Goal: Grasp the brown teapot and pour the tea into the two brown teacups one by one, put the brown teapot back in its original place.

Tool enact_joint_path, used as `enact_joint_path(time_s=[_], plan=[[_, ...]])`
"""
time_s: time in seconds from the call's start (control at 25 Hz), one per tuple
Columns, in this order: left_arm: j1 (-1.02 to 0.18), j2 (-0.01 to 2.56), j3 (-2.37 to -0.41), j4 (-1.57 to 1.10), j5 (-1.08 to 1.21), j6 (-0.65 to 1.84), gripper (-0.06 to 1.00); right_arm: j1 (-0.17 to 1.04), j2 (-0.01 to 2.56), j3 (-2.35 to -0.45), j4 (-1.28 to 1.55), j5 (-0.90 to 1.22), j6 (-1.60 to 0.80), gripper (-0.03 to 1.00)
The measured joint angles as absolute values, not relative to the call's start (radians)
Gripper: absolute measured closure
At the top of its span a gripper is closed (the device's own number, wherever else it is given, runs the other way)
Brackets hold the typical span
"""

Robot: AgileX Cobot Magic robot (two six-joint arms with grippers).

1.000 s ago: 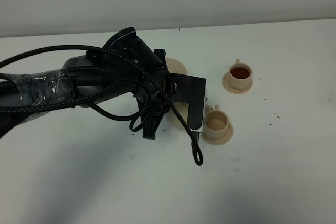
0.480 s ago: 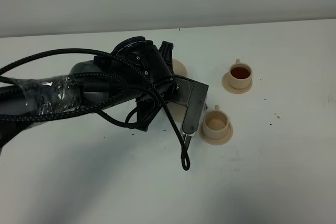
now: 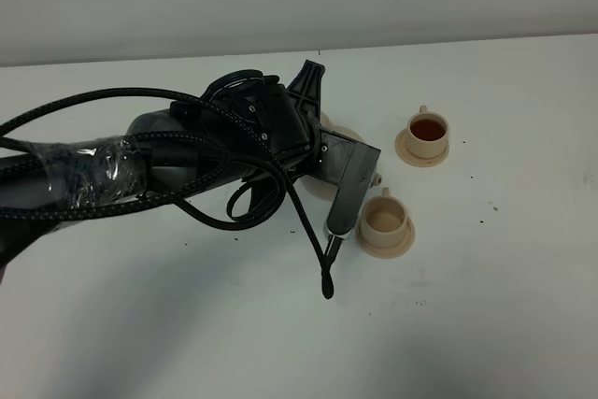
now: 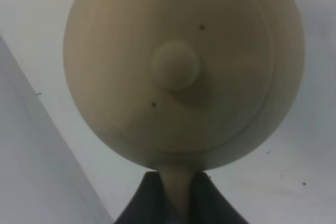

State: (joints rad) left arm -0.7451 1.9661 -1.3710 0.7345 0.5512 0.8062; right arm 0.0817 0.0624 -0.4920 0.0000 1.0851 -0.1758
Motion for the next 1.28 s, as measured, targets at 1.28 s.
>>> enact_joint_path(time_s=[1.28], plan=[[-0.782,1.981,-1.369,0.894,0.524,0.872,0.82,0.082,0.062,-0.492,0.000,1.085,-0.176,0.73]])
